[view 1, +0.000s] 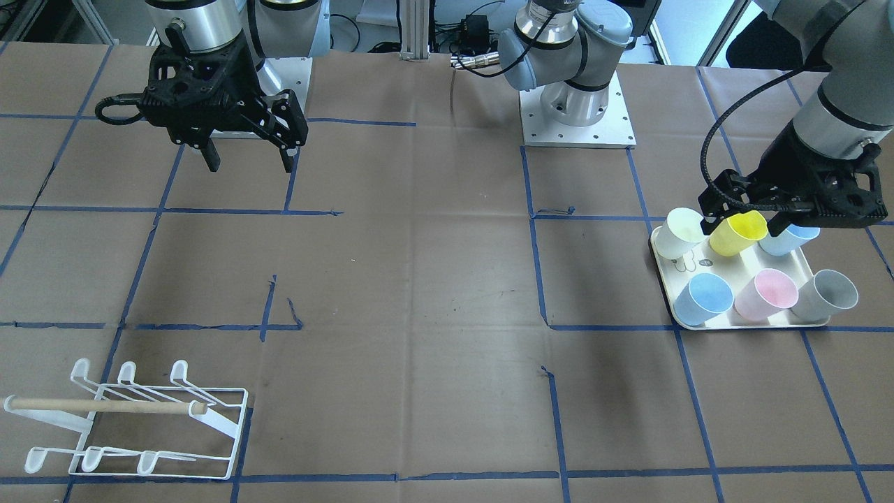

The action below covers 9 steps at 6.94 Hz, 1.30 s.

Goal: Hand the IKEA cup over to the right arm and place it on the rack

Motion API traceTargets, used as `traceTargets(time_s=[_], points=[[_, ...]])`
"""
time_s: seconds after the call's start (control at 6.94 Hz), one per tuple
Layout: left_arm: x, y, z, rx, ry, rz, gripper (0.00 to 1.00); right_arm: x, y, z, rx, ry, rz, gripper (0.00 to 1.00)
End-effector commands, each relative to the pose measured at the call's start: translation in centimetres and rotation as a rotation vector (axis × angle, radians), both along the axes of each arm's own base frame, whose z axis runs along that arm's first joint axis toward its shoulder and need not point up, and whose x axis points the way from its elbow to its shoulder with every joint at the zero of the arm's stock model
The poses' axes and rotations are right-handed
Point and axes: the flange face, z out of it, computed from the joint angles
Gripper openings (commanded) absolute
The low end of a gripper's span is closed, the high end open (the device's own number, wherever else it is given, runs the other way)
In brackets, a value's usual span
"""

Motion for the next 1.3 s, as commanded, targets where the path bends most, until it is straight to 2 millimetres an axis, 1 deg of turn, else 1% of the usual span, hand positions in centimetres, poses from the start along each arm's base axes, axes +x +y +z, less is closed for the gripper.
traceTargets(time_s=[0.0,0.14,0.29,0.43,0.58,0.72,0.86,1.01,1.15], points=[[1.5,-1.5,-4.0,-0.016,-0.007,0.01,0.99,-0.1,-0.2,-0.1,0.002,0.001,-0.002,1.0],[2.6,-0.9,-6.8,-0.015,0.0,0.035,0.99,-0.1,-0.3,-0.3,0.006,0.001,-0.002,1.0],[2.5,0.0,-9.5,-0.022,-0.002,0.037,0.99,0.0,-0.2,-0.4,0.007,0.0,0.0,1.0],[2.3,0.7,-11.6,-0.04,-0.013,0.028,0.99,0.0,-0.1,-0.4,0.009,0.0,0.0,1.0],[2.1,1.6,-14.3,-0.033,-0.009,0.031,0.99,0.0,-0.2,-0.5,0.009,-0.001,0.0,1.0],[3.1,2.2,-16.5,-0.044,-0.013,0.048,0.99,0.0,-0.2,-0.6,0.012,0.0,0.0,1.0],[4.1,2.5,-18.5,-0.025,-0.004,0.049,0.99,0.0,0.0,-0.3,0.006,0.0,0.0,1.0],[4.2,2.6,-19.8,-0.018,-0.001,0.052,0.99,0.0,-0.2,-0.6,0.012,0.0,0.0,1.0],[4.2,2.6,-20.2,-0.018,-0.001,0.052,0.99,0.0,-0.1,-0.5,0.01,0.0,0.0,1.0]])
